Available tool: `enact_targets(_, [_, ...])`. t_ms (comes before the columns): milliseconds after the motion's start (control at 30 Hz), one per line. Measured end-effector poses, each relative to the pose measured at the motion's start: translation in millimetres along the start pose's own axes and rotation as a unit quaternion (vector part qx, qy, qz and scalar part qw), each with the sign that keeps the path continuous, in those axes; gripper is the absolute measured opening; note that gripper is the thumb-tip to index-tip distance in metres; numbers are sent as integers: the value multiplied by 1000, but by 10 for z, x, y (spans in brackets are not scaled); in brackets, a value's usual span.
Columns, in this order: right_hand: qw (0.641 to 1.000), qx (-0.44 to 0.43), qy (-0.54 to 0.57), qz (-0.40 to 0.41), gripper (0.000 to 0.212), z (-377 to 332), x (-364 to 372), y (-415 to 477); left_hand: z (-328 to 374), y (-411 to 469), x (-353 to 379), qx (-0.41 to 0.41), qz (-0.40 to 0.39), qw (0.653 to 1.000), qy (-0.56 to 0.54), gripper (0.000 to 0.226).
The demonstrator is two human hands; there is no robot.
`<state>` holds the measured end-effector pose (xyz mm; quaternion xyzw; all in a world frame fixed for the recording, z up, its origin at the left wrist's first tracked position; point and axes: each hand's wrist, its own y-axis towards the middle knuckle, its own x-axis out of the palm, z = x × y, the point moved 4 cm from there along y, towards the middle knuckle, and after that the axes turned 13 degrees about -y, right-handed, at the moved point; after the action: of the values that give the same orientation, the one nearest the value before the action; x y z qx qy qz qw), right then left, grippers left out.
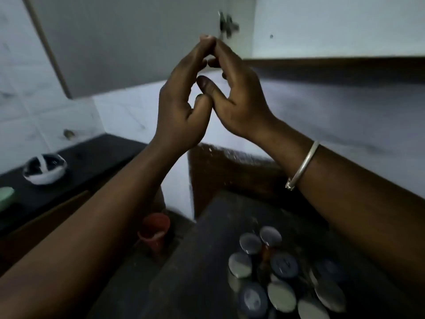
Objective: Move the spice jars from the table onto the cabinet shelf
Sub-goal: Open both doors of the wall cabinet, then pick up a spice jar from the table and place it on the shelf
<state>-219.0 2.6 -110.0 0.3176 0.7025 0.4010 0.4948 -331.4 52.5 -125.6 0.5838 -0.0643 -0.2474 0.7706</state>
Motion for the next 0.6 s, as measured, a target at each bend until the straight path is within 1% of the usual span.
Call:
enact_targets(133, [995,83,-11,-54,55,303,-58,-787,-200,-636,489,-53,-39,994,-82,71])
enact_targets(200, [987,135,-23,-89,56,490,-20,-1228,-319,-1004,730,-101,-62,985,-128,68])
enact_targets(333, [960,230,-31,-157,55,735,101,-2232,-513,-1851,1153,-211,-124,954,-172,69])
enact_targets(433, [933,279,-47,-222,51,808,175,-2943,-607,-2534,1398,-284,-156,928,-185,70])
enact_targets(467, [917,299,-56,-259,50,851,210,-3175,-633,-2765,1489,-312,-170,916,-188,71])
enact_targets(500, [893,319,-71,-310,52,902,260,-3387,-656,-2985,1575,-347,-187,900,-187,72])
enact_targets(533, [859,336,-93,-375,56,957,323,-3591,-680,-3191,1653,-385,-211,880,-180,74])
enact_targets(567, [816,351,-118,-445,63,1011,374,-3805,-697,-3387,1736,-418,-241,860,-167,78])
enact_targets(600, [770,361,-142,-506,71,1049,421,-4003,-712,-3557,1800,-435,-274,845,-150,80])
